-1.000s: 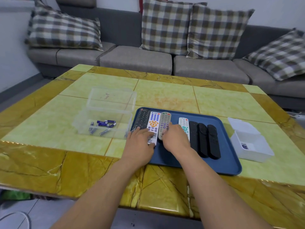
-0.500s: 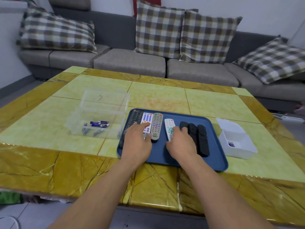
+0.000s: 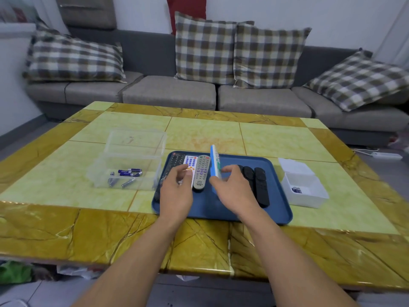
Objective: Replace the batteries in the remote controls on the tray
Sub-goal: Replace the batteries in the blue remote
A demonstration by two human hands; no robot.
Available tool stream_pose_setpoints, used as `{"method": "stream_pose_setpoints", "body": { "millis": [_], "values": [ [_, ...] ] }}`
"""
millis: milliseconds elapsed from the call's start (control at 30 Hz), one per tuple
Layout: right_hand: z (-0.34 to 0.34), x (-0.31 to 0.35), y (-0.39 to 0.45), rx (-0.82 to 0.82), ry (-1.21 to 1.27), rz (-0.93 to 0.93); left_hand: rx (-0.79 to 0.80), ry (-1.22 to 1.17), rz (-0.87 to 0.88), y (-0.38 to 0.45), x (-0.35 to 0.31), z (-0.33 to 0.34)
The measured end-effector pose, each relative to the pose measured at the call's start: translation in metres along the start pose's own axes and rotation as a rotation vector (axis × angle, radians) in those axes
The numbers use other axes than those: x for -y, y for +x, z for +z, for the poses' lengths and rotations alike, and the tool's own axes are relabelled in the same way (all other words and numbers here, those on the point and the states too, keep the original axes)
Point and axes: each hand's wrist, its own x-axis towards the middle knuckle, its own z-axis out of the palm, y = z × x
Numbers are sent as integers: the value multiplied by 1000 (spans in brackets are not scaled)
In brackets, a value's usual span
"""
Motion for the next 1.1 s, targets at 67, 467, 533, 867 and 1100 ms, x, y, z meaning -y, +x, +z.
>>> {"method": "stream_pose_setpoints", "body": {
  "millis": [67,467,533,867,1100],
  "values": [
    [-9,11,-14,137,368,43,64,-160,-178,-8,-13,-1],
    [-4,3,-31,-126,203,-307,197,-645,-262,-23,-29,6],
    [-3,-3,-26,-178,-40,-453,250,-603,-258,-18,-23,7],
    [-8,-2,-8,-101,-399,-543,321,-495,-284,-3,-10,23],
    [-9,-8,-3,-4,-24,-346,284,-461,-313,5,-7,22]
  ]
}}
